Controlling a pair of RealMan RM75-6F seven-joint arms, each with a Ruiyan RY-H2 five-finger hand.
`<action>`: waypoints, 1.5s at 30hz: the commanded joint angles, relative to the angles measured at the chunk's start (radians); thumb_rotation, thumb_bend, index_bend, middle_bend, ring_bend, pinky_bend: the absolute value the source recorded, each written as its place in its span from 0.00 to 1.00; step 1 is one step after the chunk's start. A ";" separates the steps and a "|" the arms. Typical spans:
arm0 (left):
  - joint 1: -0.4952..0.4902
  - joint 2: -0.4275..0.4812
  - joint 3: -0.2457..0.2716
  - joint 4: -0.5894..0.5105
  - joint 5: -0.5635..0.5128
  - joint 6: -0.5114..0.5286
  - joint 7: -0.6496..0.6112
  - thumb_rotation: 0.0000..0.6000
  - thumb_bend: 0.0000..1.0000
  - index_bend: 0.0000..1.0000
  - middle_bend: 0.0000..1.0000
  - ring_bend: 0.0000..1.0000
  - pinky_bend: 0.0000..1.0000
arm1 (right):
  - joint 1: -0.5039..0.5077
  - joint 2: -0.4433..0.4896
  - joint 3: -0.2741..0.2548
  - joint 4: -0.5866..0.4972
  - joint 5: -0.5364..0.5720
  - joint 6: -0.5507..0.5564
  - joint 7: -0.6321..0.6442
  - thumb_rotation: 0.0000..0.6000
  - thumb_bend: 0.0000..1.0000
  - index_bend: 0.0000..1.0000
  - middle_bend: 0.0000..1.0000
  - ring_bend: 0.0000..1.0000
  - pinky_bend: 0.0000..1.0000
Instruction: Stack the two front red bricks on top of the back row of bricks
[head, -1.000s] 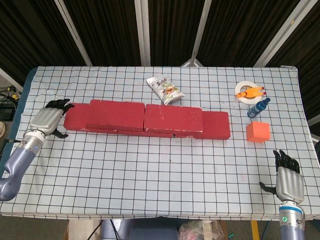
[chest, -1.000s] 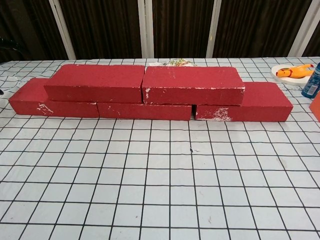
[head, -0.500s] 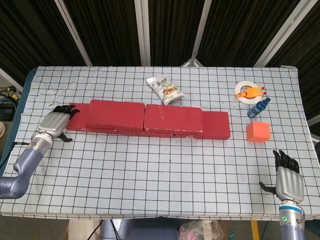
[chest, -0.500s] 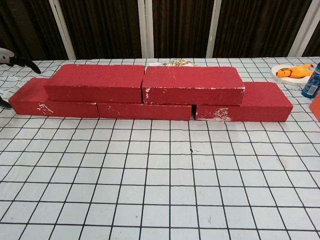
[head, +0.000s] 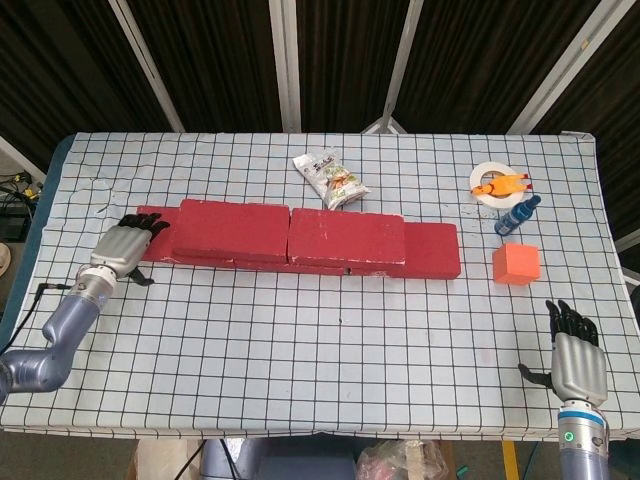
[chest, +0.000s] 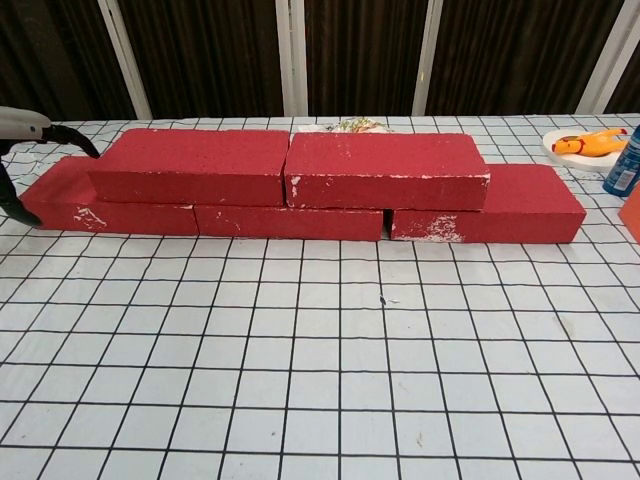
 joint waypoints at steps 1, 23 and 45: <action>-0.002 -0.005 -0.001 0.002 -0.002 -0.002 0.003 1.00 0.00 0.12 0.02 0.00 0.00 | 0.000 0.000 -0.001 0.000 0.000 0.000 0.000 1.00 0.18 0.02 0.00 0.00 0.00; -0.014 -0.005 -0.005 -0.016 -0.011 0.003 0.030 1.00 0.00 0.12 0.02 0.00 0.00 | 0.001 0.000 -0.001 -0.002 0.004 0.002 -0.002 1.00 0.18 0.02 0.00 0.00 0.00; -0.015 0.001 -0.004 -0.033 -0.012 0.011 0.035 1.00 0.00 0.12 0.02 0.00 0.00 | 0.000 0.002 -0.003 -0.003 0.002 0.004 0.002 1.00 0.18 0.02 0.00 0.00 0.00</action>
